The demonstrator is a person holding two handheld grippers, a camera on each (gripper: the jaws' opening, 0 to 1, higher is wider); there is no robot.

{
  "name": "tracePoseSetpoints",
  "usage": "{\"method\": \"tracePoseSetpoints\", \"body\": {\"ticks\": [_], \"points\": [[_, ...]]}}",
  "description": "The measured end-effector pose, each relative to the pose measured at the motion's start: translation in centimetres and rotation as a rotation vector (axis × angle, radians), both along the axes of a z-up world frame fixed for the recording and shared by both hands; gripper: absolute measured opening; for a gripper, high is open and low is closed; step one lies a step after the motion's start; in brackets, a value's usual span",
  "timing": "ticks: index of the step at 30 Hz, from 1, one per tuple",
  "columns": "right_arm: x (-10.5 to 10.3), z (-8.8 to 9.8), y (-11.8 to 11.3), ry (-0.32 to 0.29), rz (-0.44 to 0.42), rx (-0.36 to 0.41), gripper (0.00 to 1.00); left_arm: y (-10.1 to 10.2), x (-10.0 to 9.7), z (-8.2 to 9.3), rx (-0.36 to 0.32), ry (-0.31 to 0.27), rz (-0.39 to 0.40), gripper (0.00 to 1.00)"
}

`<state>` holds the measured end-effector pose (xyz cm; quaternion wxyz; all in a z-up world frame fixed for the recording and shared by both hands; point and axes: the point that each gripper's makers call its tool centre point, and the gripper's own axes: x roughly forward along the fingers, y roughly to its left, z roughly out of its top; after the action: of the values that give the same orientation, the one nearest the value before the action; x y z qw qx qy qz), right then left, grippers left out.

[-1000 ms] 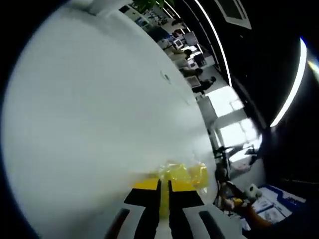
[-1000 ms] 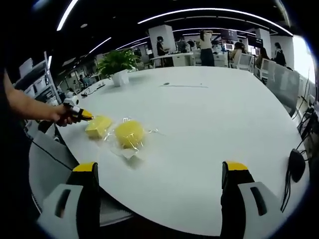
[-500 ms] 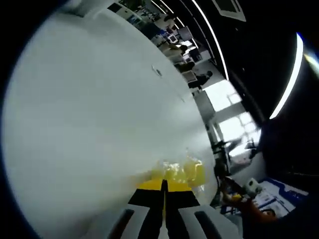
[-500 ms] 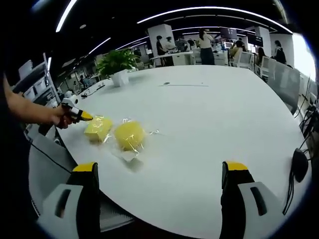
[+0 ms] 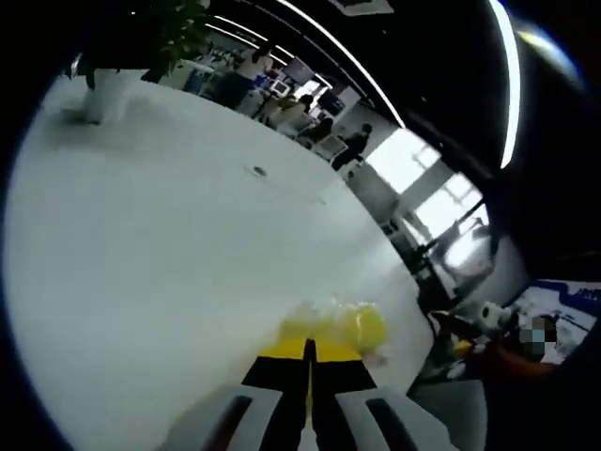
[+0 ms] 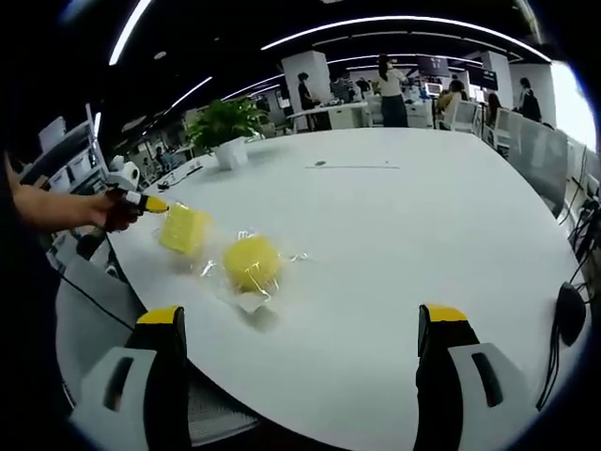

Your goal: Compare the silicone blocks by pressing each to a similar depth, holding the contact briefly, and releasing to observe deformation and rebound differences across the visible hardness samples.

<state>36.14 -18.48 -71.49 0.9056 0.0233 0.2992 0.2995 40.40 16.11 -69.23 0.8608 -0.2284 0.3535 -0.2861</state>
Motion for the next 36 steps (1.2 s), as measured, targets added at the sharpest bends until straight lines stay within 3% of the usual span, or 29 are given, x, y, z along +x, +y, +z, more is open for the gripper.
{"method": "tracePoseSetpoints", "body": {"ticks": [4, 5, 9, 12, 15, 16, 18, 19, 20, 25, 29, 32, 36], "points": [[-0.2, 0.2, 0.2, -0.010, 0.016, -0.002, 0.97, -1.1, 0.0, 2.6, -0.082, -0.082, -0.008, 0.00], [-0.2, 0.3, 0.1, -0.020, 0.017, -0.004, 0.97, -1.1, -0.1, 3.0, -0.034, -0.135, -0.024, 0.00], [0.3, 2.1, 0.0, -0.050, -0.031, 0.102, 0.97, -0.3, 0.4, 3.9, 0.013, -0.175, 0.000, 0.00], [0.4, 2.6, -0.1, -0.070, -0.035, 0.102, 0.97, 0.1, 1.1, 4.9, 0.030, -0.198, 0.027, 0.00], [0.4, 2.8, -0.2, -0.086, -0.027, 0.091, 0.97, 0.3, 1.8, 6.7, 0.038, -0.260, 0.021, 0.00], [0.5, 3.2, -0.2, -0.114, -0.023, 0.095, 0.97, 0.3, 2.0, 7.4, 0.042, -0.285, 0.015, 0.00], [1.2, 5.2, 0.0, -0.257, -0.005, 0.110, 0.97, 0.3, 2.1, 8.9, 0.047, -0.320, 0.007, 0.00], [1.2, 5.3, 0.0, -0.262, -0.005, 0.104, 0.97, 0.3, 2.1, 9.4, 0.045, -0.326, 0.006, 0.00], [1.0, 4.8, 0.1, -0.227, -0.002, 0.103, 0.97, 0.0, 2.2, 10.2, 0.038, -0.343, -0.002, 0.00], [0.9, 5.6, 0.9, -0.220, 0.025, 0.124, 0.97, -0.6, 2.3, 13.4, 0.032, -0.401, -0.040, 0.00], [1.0, 6.7, 1.2, -0.244, 0.037, 0.136, 0.97, -1.3, 2.2, 16.3, 0.026, -0.461, -0.065, 0.00], [0.9, 7.3, 1.5, -0.236, 0.041, 0.158, 0.97, -2.4, 1.8, 18.2, -0.011, -0.473, -0.123, 0.00], [1.0, 8.1, 1.8, -0.258, 0.060, 0.155, 0.97, -3.1, 2.0, 19.8, 0.010, -0.488, -0.174, 0.00]]}}
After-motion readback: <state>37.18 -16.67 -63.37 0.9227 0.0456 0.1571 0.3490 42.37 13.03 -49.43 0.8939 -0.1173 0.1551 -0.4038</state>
